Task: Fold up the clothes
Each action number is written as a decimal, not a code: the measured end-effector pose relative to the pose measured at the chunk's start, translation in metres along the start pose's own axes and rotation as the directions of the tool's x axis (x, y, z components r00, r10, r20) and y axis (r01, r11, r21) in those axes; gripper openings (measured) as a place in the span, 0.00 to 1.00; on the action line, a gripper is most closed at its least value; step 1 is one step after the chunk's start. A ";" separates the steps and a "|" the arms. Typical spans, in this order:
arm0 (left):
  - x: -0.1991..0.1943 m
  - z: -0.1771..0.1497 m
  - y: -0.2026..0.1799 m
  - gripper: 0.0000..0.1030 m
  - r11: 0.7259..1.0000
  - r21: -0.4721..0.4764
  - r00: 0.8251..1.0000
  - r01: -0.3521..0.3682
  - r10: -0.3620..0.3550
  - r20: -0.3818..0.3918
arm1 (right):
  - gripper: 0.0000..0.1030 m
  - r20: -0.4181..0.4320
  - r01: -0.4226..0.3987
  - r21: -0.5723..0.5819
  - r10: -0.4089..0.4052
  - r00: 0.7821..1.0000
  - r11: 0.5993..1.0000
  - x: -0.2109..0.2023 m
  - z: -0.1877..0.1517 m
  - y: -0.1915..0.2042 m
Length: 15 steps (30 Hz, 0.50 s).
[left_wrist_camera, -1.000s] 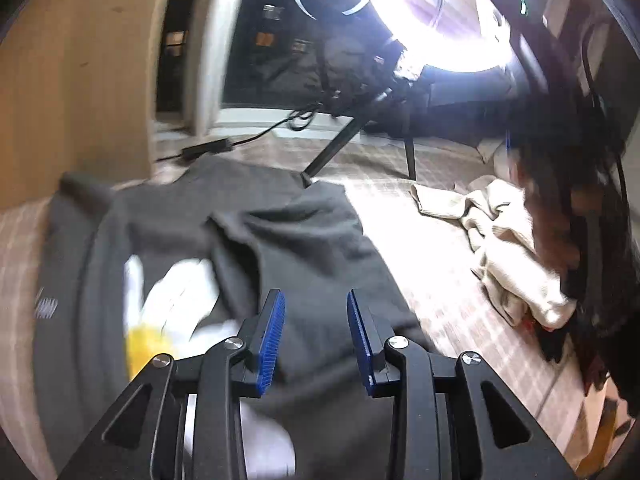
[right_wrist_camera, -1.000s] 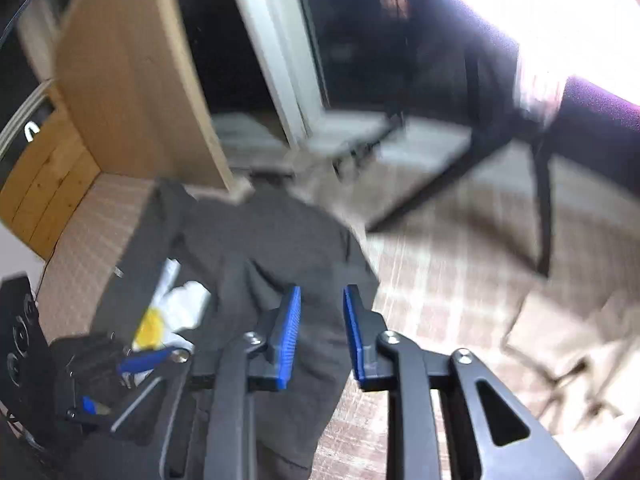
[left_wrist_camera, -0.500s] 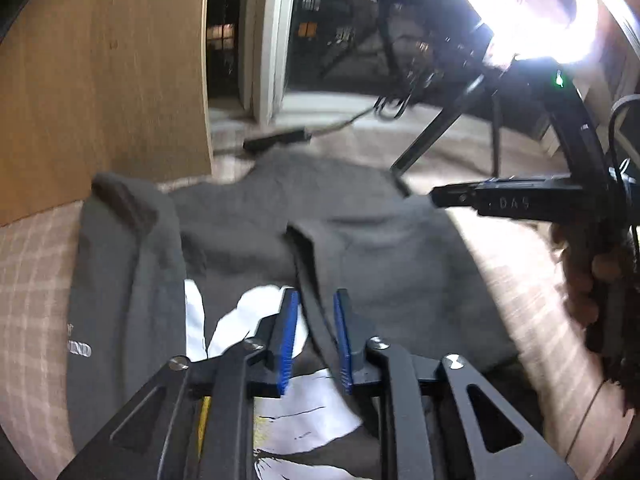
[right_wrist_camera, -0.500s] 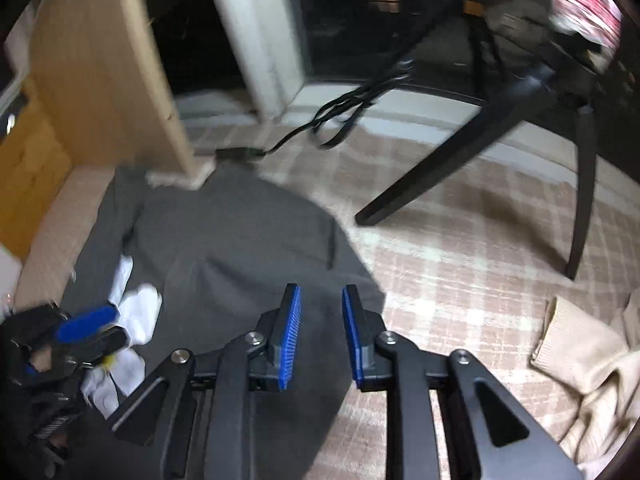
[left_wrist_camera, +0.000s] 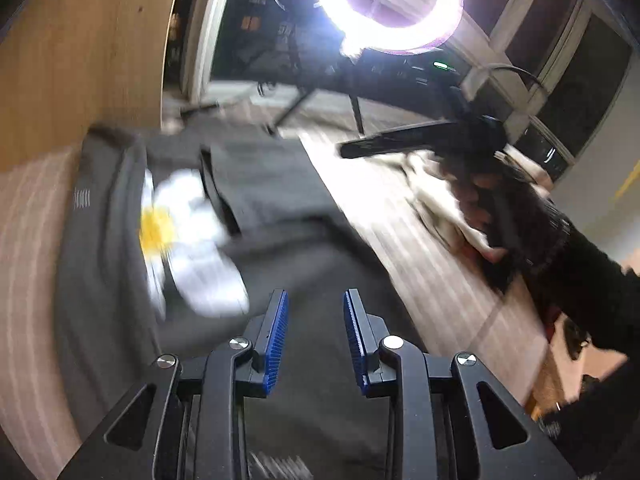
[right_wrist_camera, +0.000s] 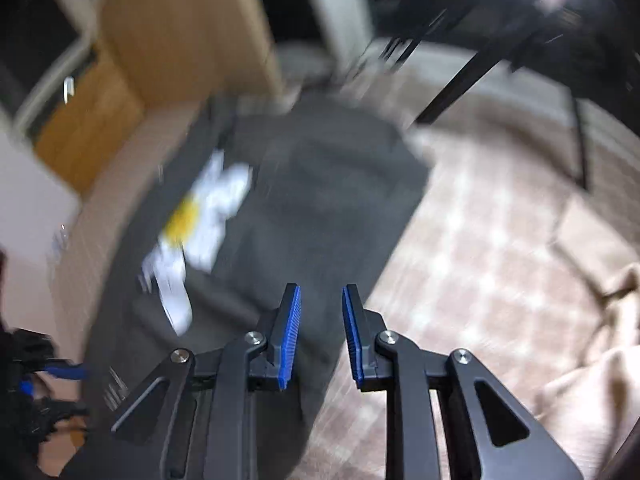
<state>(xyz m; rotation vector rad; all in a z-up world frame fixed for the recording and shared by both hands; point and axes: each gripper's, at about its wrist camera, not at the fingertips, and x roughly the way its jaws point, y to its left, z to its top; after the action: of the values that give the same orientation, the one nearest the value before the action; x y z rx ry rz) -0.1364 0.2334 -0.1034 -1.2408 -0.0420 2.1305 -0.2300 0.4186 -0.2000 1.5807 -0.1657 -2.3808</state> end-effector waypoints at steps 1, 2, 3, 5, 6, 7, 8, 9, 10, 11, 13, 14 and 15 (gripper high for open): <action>-0.002 -0.014 -0.008 0.26 1.000 -0.002 1.000 -0.003 0.003 -0.017 | 0.21 -0.030 0.016 -0.022 -0.017 0.999 1.000 0.008 -0.005 0.003; -0.004 -0.027 -0.016 0.26 1.000 -0.003 0.999 -0.003 0.003 -0.033 | 0.21 -0.038 0.048 -0.039 -0.049 0.998 0.998 0.012 -0.010 0.003; -0.005 -0.040 -0.023 0.26 1.000 -0.003 0.999 -0.001 0.000 -0.045 | 0.21 -0.036 0.091 -0.056 -0.093 0.995 0.994 0.013 -0.017 0.003; -0.006 -0.066 -0.038 0.26 1.000 -0.008 0.997 0.003 -0.004 -0.080 | 0.29 -0.041 0.168 -0.047 -0.170 0.985 0.985 0.012 -0.023 -0.007; -0.007 -0.078 -0.044 0.26 1.000 -0.007 0.995 -0.006 0.005 -0.098 | 0.29 -0.037 0.180 -0.007 -0.180 0.983 0.984 0.005 -0.025 -0.015; -0.008 -0.090 -0.051 0.26 1.000 -0.006 0.993 -0.015 0.015 -0.115 | 0.29 -0.025 0.186 0.025 -0.185 0.982 0.982 -0.008 -0.029 -0.019; -0.011 -0.100 -0.055 0.26 1.000 -0.006 0.992 -0.022 0.022 -0.128 | 0.28 -0.001 0.185 0.044 -0.185 0.983 0.982 -0.024 -0.034 -0.019; -0.016 -0.110 -0.058 0.26 1.000 -0.008 0.990 -0.026 0.025 -0.138 | 0.28 0.023 0.184 0.062 -0.185 0.982 0.981 -0.041 -0.040 -0.019; -0.023 -0.121 -0.060 0.26 0.999 -0.012 0.989 -0.032 0.030 -0.148 | 0.28 0.044 0.166 0.073 -0.169 0.985 0.983 -0.059 -0.050 -0.016; -0.029 -0.132 -0.060 0.26 0.999 -0.009 0.986 -0.048 0.045 -0.160 | 0.29 0.062 0.131 0.075 -0.135 0.989 0.989 -0.077 -0.065 -0.009; -0.039 -0.153 -0.060 0.26 0.996 0.007 0.979 -0.084 0.084 -0.187 | 0.30 0.086 0.064 0.073 -0.070 0.994 0.995 -0.111 -0.100 0.007; -0.043 -0.164 -0.060 0.26 0.996 0.016 0.976 -0.092 0.093 -0.197 | 0.30 0.081 0.037 0.066 -0.043 0.996 0.997 -0.122 -0.127 0.020; -0.048 -0.176 -0.060 0.26 0.995 0.025 0.973 -0.100 0.103 -0.208 | 0.30 0.076 0.010 0.060 -0.015 0.997 0.998 -0.132 -0.153 0.033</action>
<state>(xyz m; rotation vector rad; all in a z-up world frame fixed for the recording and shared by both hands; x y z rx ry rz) 0.0490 0.2032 -0.1427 -1.4799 0.1309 2.0692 -0.0360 0.4347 -0.1358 1.5209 -0.2452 -2.4697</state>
